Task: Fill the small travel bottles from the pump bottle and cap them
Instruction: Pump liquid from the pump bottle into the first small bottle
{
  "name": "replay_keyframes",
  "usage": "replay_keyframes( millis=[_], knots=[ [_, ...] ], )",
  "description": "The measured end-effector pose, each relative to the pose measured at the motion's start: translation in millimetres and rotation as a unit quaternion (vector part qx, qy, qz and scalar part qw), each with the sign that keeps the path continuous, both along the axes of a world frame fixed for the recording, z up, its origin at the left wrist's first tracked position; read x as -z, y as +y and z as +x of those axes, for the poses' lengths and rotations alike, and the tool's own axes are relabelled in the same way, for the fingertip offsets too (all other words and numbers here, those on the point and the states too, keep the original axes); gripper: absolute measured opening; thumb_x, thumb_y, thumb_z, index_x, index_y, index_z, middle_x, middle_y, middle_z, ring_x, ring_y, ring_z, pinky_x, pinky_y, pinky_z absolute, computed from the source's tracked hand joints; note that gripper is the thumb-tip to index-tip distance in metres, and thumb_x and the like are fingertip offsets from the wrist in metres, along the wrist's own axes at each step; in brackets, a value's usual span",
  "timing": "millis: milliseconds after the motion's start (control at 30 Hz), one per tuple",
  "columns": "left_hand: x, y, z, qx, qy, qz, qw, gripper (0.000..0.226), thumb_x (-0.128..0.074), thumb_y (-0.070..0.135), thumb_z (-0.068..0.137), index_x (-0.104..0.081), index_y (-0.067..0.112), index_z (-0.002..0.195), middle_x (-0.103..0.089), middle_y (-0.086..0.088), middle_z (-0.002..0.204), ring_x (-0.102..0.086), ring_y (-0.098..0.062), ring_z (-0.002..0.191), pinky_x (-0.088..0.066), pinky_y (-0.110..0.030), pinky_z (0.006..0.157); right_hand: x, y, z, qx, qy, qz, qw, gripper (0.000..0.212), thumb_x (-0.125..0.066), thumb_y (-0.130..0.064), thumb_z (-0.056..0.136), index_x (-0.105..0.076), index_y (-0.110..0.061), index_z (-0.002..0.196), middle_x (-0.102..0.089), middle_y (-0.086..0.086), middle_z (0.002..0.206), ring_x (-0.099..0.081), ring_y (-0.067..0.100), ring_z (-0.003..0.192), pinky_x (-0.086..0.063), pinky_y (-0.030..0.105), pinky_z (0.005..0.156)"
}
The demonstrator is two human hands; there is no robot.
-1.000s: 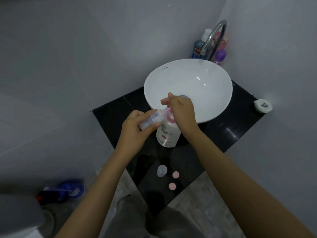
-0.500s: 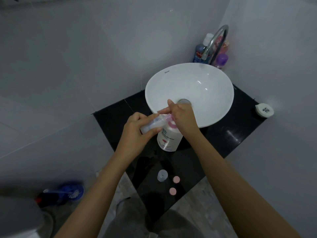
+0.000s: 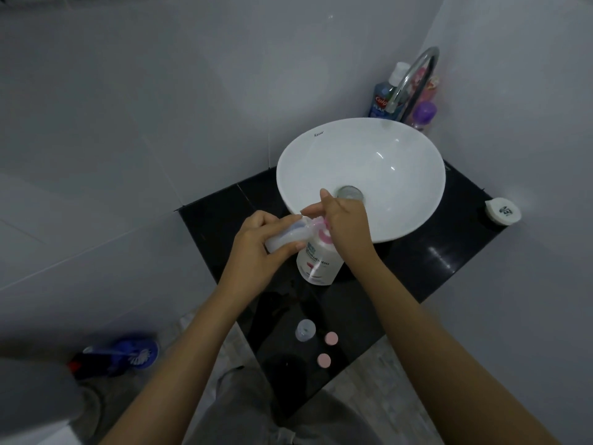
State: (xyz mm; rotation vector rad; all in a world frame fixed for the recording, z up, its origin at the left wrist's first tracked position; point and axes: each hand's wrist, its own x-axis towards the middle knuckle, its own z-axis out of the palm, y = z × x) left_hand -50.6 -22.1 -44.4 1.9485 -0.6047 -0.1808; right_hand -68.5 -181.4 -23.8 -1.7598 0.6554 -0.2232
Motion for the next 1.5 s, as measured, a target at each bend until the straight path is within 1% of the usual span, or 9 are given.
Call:
replay_keyframes(
  millis=[67,200,333,467,733,900,1167,1333,1500],
  knots=[
    [4,1,1,0.007,-0.001,0.009,1.000,0.040,-0.068,0.033,0.079,-0.054,0.049,0.113,-0.050,0.008,0.095,-0.049,-0.009,0.093,-0.043,-0.022,0.081,6,1,0,0.002,0.000,-0.008,1.000,0.043,-0.043,-0.029,0.098,-0.076,-0.004,0.087,-0.062,-0.006,0.064,-0.058,0.005,0.066,-0.049,0.031,0.085],
    [9,1,-1,0.005,0.024,0.003,1.000,0.040,-0.069,0.030,0.080,-0.052,0.050,0.111,-0.050,0.008,0.096,-0.048,-0.003,0.092,-0.041,-0.018,0.080,7,1,0,0.002,-0.006,-0.043,0.999,0.042,-0.042,-0.029,0.099,-0.076,-0.006,0.091,-0.063,-0.006,0.069,-0.058,-0.006,0.061,-0.042,0.005,0.069],
    [7,2,-2,0.001,0.018,0.005,1.000,0.042,-0.068,0.030,0.080,-0.053,0.044,0.117,-0.050,0.010,0.096,-0.048,-0.002,0.092,-0.039,-0.013,0.077,-4,-6,-3,-0.037,0.009,-0.031,0.999,0.038,-0.046,-0.031,0.097,-0.076,-0.006,0.092,-0.070,-0.003,0.080,-0.061,0.001,0.072,-0.049,0.021,0.078],
    [4,1,1,0.008,0.011,-0.002,1.000,0.043,-0.069,0.030,0.080,-0.055,0.040,0.120,-0.050,0.008,0.096,-0.049,-0.005,0.093,-0.040,-0.016,0.078,-3,-6,0,-0.014,-0.014,-0.018,1.000,0.042,-0.044,-0.028,0.098,-0.075,-0.002,0.089,-0.068,-0.005,0.070,-0.062,-0.005,0.061,-0.046,0.008,0.067],
    [16,-1,0,-0.002,0.022,0.004,1.000,0.040,-0.068,0.033,0.080,-0.053,0.049,0.114,-0.050,0.008,0.098,-0.047,0.001,0.092,-0.040,-0.015,0.079,12,0,0,0.009,-0.016,-0.051,0.999,0.040,-0.043,-0.027,0.099,-0.076,-0.005,0.090,-0.064,-0.002,0.070,-0.058,-0.010,0.057,-0.041,0.003,0.062],
    [11,0,1,0.000,0.025,-0.010,1.000,0.041,-0.069,0.030,0.080,-0.054,0.045,0.115,-0.050,0.008,0.097,-0.049,-0.005,0.094,-0.043,-0.019,0.081,-1,-5,-1,-0.024,0.005,-0.047,0.999,0.039,-0.045,-0.029,0.097,-0.076,-0.007,0.091,-0.069,0.001,0.082,-0.059,0.001,0.071,-0.045,0.018,0.076],
    [6,-1,3,-0.003,0.019,-0.015,1.000,0.041,-0.069,0.028,0.080,-0.053,0.047,0.113,-0.051,0.009,0.099,-0.049,-0.006,0.095,-0.043,-0.018,0.081,3,-4,2,0.002,-0.024,-0.029,0.999,0.040,-0.044,-0.028,0.098,-0.076,-0.005,0.090,-0.068,-0.003,0.075,-0.061,-0.003,0.069,-0.038,-0.006,0.063],
    [14,0,1,0.007,0.033,-0.005,0.999,0.046,-0.069,0.029,0.080,-0.048,0.060,0.106,-0.050,0.007,0.098,-0.049,-0.006,0.095,-0.040,-0.016,0.080,15,0,-1,0.003,-0.028,-0.052,0.998,0.039,-0.043,-0.027,0.099,-0.076,-0.009,0.091,-0.073,0.004,0.088,-0.061,-0.002,0.074,-0.044,0.008,0.080],
    [10,1,-1,0.009,0.038,-0.019,0.999,0.042,-0.069,0.030,0.080,-0.053,0.049,0.114,-0.051,0.005,0.097,-0.050,-0.007,0.094,-0.042,-0.018,0.081,3,-5,-1,-0.023,-0.003,-0.039,0.999,0.037,-0.047,-0.030,0.096,-0.076,-0.007,0.091,-0.071,0.002,0.086,-0.062,0.003,0.076,-0.049,0.020,0.079]
  ],
)
